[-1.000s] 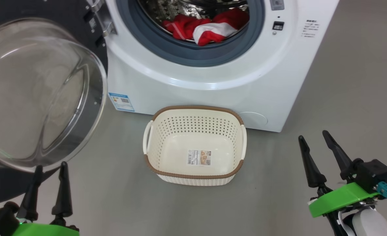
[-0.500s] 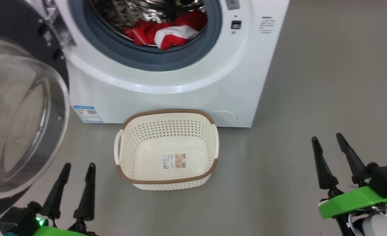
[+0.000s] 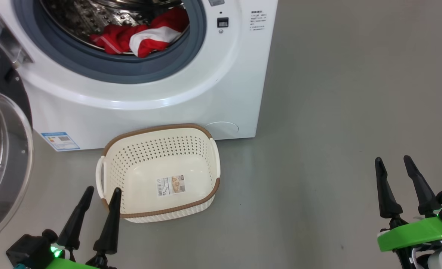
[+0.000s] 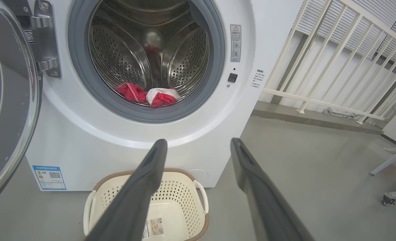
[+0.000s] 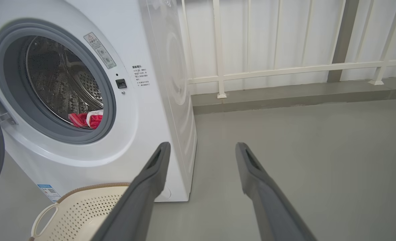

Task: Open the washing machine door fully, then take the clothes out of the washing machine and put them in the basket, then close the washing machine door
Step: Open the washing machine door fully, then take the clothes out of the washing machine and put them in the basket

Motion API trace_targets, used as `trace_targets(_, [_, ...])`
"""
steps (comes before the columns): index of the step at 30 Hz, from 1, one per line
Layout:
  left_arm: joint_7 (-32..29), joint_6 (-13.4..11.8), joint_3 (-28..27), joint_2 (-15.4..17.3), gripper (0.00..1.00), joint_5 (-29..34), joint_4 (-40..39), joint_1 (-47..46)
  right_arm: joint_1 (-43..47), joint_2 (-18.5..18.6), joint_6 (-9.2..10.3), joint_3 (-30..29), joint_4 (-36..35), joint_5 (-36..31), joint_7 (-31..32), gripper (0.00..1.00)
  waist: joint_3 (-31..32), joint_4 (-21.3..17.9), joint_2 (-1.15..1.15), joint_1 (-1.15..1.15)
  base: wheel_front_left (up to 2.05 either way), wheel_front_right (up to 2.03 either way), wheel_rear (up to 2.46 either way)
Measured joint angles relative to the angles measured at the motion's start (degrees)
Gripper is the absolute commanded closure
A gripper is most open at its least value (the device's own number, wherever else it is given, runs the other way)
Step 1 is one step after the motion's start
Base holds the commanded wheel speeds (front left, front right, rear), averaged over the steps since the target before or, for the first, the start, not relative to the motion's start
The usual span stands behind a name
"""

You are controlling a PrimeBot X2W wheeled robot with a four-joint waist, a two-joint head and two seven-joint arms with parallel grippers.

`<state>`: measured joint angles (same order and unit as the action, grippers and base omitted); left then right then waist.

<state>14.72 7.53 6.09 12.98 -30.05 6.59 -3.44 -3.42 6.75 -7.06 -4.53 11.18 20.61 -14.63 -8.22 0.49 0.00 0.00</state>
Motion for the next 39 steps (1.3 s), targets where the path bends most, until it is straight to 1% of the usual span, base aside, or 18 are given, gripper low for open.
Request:
trace_targets(7, [0.0, 0.0, 0.6, 0.5, 0.0, -2.0, 0.0, -0.1, 1.0, -0.3, 0.0, -0.5, -0.2, 0.0, 0.0, 0.0, -0.8, -1.1, 0.0, 0.0, 0.0, 0.0, 0.0])
trace_targets(21, [0.0, 0.0, 1.3, 1.0, 0.0, -4.4, 0.0, -1.3, 0.8, -1.0, 0.0, -0.5, -0.9, -0.3, 0.0, 0.0, -1.7, 0.2, 0.0, 0.0, 0.08, -0.08, 0.0])
trace_targets(27, [0.0, 0.0, 1.7, 1.9, 0.0, -5.0, 0.0, -1.5, 0.8, -1.1, 0.0, -0.4, -1.0, -0.3, 0.0, 0.0, -1.9, 0.2, 0.0, 0.0, 0.95, -0.95, 0.0])
trace_targets(39, [0.0, 0.0, 1.7, 2.0, 0.0, -5.4, 0.6, -2.6, -0.3, -1.4, 0.0, -0.3, -1.0, -0.5, 0.0, 0.0, -2.2, 0.3, 0.0, 0.0, 1.2, -1.2, 0.0])
